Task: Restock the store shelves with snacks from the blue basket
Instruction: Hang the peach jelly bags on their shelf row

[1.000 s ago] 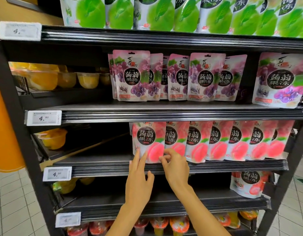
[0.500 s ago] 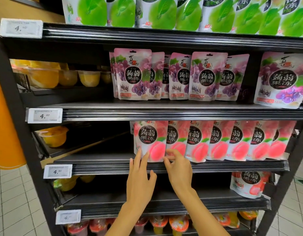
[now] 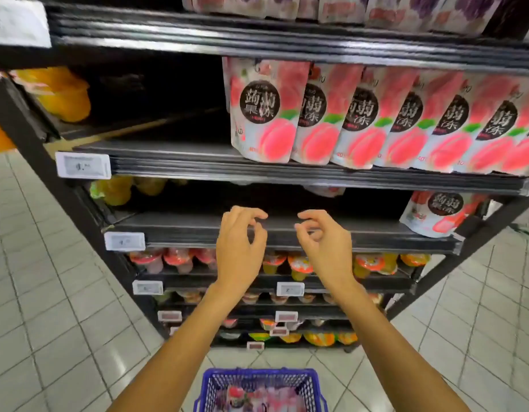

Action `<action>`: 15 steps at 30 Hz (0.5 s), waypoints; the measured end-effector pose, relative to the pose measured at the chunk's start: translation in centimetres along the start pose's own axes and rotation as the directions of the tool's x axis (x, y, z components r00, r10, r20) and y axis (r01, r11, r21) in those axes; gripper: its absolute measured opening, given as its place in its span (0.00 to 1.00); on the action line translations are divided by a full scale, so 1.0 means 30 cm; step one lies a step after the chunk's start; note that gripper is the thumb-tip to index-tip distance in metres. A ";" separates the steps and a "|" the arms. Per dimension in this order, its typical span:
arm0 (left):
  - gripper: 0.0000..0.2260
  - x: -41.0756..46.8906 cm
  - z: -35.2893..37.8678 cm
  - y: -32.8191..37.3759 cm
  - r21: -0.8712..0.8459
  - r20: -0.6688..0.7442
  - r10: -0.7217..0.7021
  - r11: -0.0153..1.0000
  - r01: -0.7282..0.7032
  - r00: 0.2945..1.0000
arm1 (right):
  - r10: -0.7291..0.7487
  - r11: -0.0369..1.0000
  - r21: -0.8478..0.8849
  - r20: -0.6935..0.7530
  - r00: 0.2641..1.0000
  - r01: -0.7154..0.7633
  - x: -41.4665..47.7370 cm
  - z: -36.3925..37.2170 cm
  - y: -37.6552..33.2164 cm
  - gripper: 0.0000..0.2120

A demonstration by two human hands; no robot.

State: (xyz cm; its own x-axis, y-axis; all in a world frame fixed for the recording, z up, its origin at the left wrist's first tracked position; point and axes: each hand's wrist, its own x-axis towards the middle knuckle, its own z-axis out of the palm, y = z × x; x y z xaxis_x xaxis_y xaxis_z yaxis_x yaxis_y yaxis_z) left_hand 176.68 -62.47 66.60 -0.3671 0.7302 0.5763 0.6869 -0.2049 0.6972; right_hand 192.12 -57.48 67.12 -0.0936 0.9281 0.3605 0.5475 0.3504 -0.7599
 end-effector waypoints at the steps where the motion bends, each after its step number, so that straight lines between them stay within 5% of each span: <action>1: 0.09 -0.049 0.020 -0.036 -0.014 0.038 -0.049 0.999 0.050 0.998 | 0.049 0.999 -0.009 0.052 0.997 -0.048 -0.038 0.018 0.053 0.07; 7: 0.08 -0.474 0.167 -0.298 0.076 0.286 -0.408 0.911 0.404 0.867 | 0.346 0.938 -0.109 0.353 0.870 -0.328 -0.326 0.157 0.427 0.06; 12: 0.06 -0.904 0.280 -0.524 0.220 0.407 -0.671 0.731 0.646 0.620 | 0.568 0.814 -0.241 0.517 0.640 -0.528 -0.605 0.288 0.773 0.10; 15: 0.07 -1.145 0.337 -0.662 0.324 0.420 -0.809 0.557 0.764 0.412 | 0.683 0.709 -0.298 0.519 0.514 -0.640 -0.769 0.364 0.958 0.07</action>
State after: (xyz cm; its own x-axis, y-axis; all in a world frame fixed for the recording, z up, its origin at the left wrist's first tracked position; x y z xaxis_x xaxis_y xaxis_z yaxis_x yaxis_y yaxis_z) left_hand 181.97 -76.89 28.65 -0.4433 0.7400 -0.5059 0.3057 0.6554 0.6907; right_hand 200.93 -67.45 31.04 -0.1058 0.7821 -0.6141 0.6957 -0.3830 -0.6077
